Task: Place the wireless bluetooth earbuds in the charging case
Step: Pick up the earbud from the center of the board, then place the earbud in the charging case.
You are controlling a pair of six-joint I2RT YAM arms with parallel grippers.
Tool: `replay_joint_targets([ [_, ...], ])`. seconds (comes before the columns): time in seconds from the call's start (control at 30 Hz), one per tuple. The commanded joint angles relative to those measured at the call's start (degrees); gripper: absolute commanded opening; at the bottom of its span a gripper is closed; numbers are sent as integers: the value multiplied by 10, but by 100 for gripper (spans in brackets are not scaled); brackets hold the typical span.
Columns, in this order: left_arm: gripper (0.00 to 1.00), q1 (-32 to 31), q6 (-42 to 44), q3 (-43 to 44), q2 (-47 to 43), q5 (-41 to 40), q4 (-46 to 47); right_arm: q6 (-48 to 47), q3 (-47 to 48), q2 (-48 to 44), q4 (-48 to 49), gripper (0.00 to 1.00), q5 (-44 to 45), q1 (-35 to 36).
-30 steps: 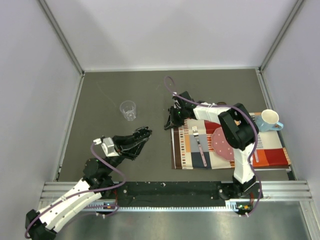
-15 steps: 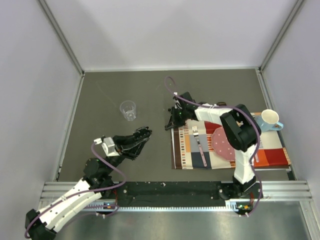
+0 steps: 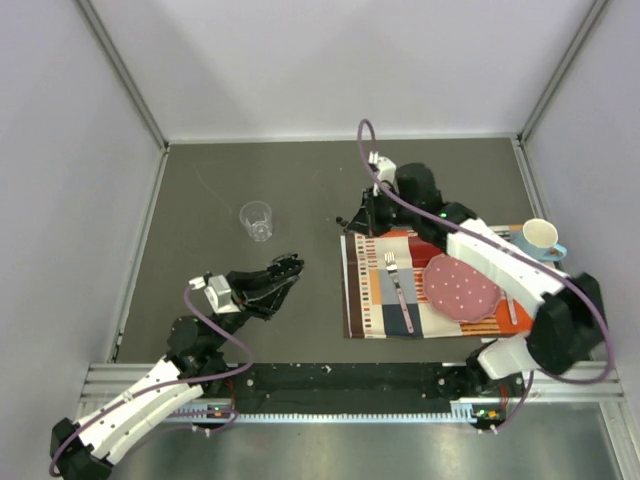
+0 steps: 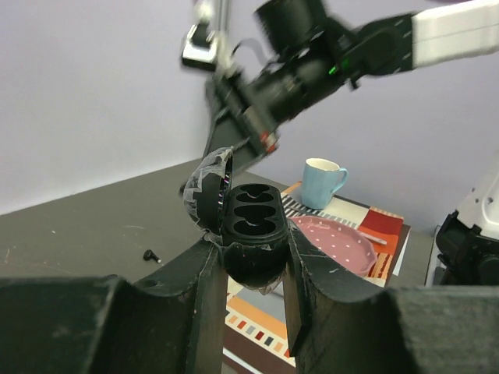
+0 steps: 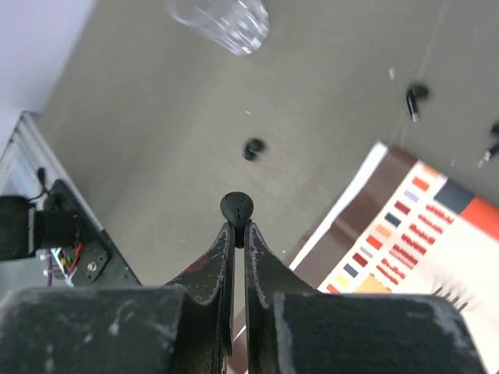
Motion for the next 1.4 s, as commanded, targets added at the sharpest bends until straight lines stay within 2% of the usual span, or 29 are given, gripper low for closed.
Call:
replay_joint_targets([
  [0.0, 0, -2, 22, 28, 2, 14, 8, -129, -5, -114, 12, 0, -58, -4],
  [0.17, 0, -2, 37, 34, 9, 36, 4, -261, -2, -221, -2, 0, -152, -3],
  [0.3, 0, -1, 60, 46, 24, 71, 3, -365, 25, -259, -51, 0, -262, 3],
  [0.4, 0, -2, 74, 64, 45, 103, -5, -436, 45, -270, -105, 0, -290, 26],
  [0.7, 0, -2, 89, 106, 109, 162, -13, -544, 113, -245, -225, 0, -225, 124],
  [1.0, 0, -1, 86, 111, 120, 175, -13, -595, 143, -217, -256, 0, -175, 183],
  [1.37, 0, -2, 79, 117, 128, 182, -15, -620, 163, -182, -266, 0, -155, 219],
])
